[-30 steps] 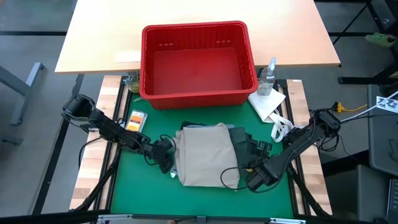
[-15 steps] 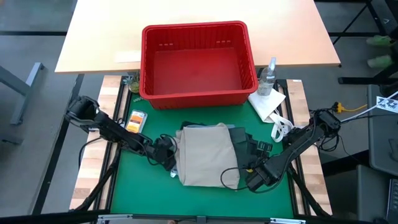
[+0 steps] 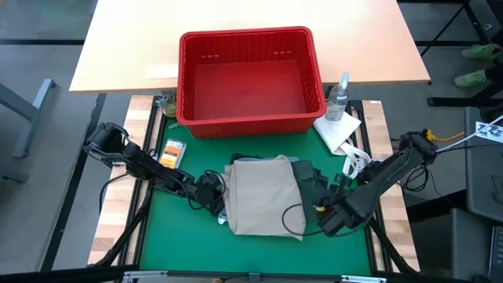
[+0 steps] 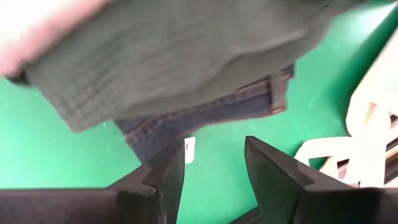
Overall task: Fold laundry
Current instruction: Put the stack of colored folded clothes into the red laundry bin
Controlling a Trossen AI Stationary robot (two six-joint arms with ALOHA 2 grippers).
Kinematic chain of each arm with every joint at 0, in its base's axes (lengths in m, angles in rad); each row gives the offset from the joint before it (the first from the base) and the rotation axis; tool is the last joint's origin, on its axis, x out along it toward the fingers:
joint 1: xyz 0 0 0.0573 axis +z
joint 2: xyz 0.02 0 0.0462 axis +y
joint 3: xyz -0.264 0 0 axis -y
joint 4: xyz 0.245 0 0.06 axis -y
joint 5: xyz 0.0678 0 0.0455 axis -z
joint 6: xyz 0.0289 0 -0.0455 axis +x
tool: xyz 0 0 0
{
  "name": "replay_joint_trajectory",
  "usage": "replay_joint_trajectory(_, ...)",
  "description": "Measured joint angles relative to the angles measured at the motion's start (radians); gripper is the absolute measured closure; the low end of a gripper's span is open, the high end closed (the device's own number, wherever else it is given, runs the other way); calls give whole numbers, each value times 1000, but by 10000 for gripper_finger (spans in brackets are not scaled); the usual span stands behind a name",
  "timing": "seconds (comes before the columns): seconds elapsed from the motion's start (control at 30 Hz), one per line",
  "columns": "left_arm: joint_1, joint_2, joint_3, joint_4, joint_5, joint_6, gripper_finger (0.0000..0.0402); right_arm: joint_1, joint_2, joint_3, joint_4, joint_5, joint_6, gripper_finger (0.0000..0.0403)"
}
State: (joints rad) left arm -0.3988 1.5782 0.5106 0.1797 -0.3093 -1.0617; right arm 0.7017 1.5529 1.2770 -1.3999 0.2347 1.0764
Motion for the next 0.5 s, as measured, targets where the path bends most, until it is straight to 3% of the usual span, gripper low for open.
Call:
replay_joint_trajectory(0.13, 0, 0, 0, -2, 1, 24, 367, 6, -94, 0, -23, 87, 52, 236)
replay_joint_trajectory(0.27, 0, 0, 0, -3, 1, 25, 381, 41, -192, -48, -8, 193, 132, 236)
replay_joint_trajectory(0.5, 0, 0, 0, -4, 2, 25, 377, 129, -429, -368, 187, 252, 409, 236)
